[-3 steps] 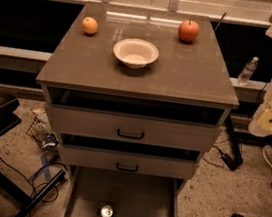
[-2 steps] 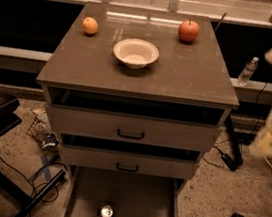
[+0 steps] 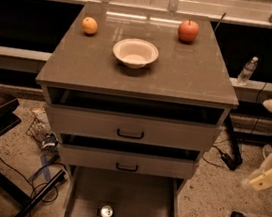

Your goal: Pick pepsi can from bottom drawer and place on counter

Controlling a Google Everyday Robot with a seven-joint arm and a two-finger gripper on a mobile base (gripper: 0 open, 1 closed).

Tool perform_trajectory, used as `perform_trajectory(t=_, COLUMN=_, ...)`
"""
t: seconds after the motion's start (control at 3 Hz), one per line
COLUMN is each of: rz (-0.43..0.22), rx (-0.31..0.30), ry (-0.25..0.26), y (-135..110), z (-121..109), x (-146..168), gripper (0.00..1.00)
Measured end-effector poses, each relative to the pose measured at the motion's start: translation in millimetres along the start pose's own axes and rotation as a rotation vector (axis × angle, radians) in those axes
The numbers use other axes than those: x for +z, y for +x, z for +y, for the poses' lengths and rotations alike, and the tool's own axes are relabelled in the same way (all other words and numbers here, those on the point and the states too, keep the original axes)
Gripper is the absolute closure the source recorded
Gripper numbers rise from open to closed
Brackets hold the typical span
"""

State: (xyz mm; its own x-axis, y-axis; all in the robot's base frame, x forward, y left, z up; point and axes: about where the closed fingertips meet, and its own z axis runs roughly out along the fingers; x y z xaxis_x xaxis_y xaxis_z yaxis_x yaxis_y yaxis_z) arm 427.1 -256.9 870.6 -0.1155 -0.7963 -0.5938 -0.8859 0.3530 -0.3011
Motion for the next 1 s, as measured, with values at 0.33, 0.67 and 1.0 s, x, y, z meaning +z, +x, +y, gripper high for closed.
perform_trajectory(t=0.33, rz=-0.055, rx=-0.004, ry=-0.031, y=29, z=11, x=24, gripper=0.0)
perform_trajectory(t=0.67, rz=-0.057, rx=-0.004, ry=-0.037, y=31, z=12, x=27, gripper=0.0)
perform_trajectory(t=1.0, rz=-0.076, rx=-0.009, ry=-0.044, y=33, z=15, x=35, gripper=0.0)
